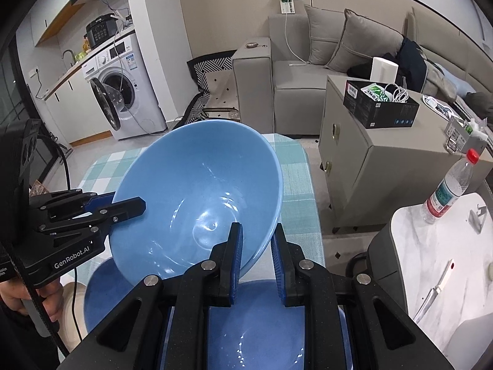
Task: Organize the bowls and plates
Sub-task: 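Lift the gripped blue bowl with both tools and carry it toward another blue bowl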
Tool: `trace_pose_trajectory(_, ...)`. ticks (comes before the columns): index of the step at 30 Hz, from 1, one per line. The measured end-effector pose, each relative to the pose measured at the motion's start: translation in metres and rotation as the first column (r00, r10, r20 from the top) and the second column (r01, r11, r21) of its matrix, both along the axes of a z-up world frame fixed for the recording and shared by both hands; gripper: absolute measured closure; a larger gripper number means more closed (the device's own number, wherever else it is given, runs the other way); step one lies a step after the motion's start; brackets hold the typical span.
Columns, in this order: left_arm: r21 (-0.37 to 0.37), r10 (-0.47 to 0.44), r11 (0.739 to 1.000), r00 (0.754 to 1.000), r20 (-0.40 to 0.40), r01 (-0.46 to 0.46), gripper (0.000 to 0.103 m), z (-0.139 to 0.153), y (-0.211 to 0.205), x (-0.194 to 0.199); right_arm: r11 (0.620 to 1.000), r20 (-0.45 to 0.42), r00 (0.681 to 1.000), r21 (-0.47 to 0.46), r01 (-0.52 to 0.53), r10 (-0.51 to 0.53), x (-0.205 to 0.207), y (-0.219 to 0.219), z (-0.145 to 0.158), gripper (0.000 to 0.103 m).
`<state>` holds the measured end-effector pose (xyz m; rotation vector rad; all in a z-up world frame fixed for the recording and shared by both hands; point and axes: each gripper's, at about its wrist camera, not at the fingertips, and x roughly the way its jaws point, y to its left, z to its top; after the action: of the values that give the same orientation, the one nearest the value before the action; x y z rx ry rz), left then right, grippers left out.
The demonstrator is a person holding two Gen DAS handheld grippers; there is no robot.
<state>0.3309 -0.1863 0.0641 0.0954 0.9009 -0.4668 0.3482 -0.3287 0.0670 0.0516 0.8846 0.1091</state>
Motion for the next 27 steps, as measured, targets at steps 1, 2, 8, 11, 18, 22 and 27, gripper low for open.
trace_pose_trajectory(1, -0.004, 0.001, 1.0, 1.0, 0.004, -0.001, 0.085, 0.003, 0.001, -0.002, 1.0, 0.004, 1.0, 0.003, -0.001, 0.001, -0.002, 0.001, 0.002, 0.084)
trace_pose_trajectory(2, -0.005, 0.001, 1.0, 1.0, 0.007, -0.001, 0.085, 0.005, 0.002, -0.005, 1.0, 0.008, 1.0, 0.004, -0.002, 0.002, -0.006, 0.002, 0.005, 0.084)
trace_pose_trajectory(8, -0.011, 0.001, 1.0, 1.0, 0.021, -0.001, 0.085, 0.014, 0.007, -0.018, 1.0, 0.027, 1.0, 0.013, -0.017, 0.016, -0.018, 0.004, 0.018, 0.084)
trace_pose_trajectory(11, -0.007, 0.002, 1.0, 1.0, 0.029, -0.002, 0.085, 0.018, 0.01, -0.026, 0.999, 0.029, 0.999, 0.014, -0.028, 0.028, -0.025, 0.007, 0.023, 0.084)
trace_pose_trajectory(18, -0.004, 0.009, 1.0, 0.998, 0.057, -0.009, 0.085, 0.028, 0.019, -0.042, 0.999, 0.044, 0.998, 0.008, -0.048, 0.048, -0.041, 0.019, 0.032, 0.084)
trace_pose_trajectory(22, -0.011, 0.016, 1.0, 0.998, 0.061, -0.015, 0.085, 0.03, 0.027, -0.049, 0.998, 0.058, 0.997, 0.02, -0.061, 0.059, -0.049, 0.024, 0.036, 0.084)
trace_pose_trajectory(27, -0.008, 0.025, 1.0, 0.997, 0.071, -0.025, 0.085, 0.031, 0.035, -0.06, 0.997, 0.067, 0.995, 0.022, -0.073, 0.072, -0.059, 0.033, 0.038, 0.084)
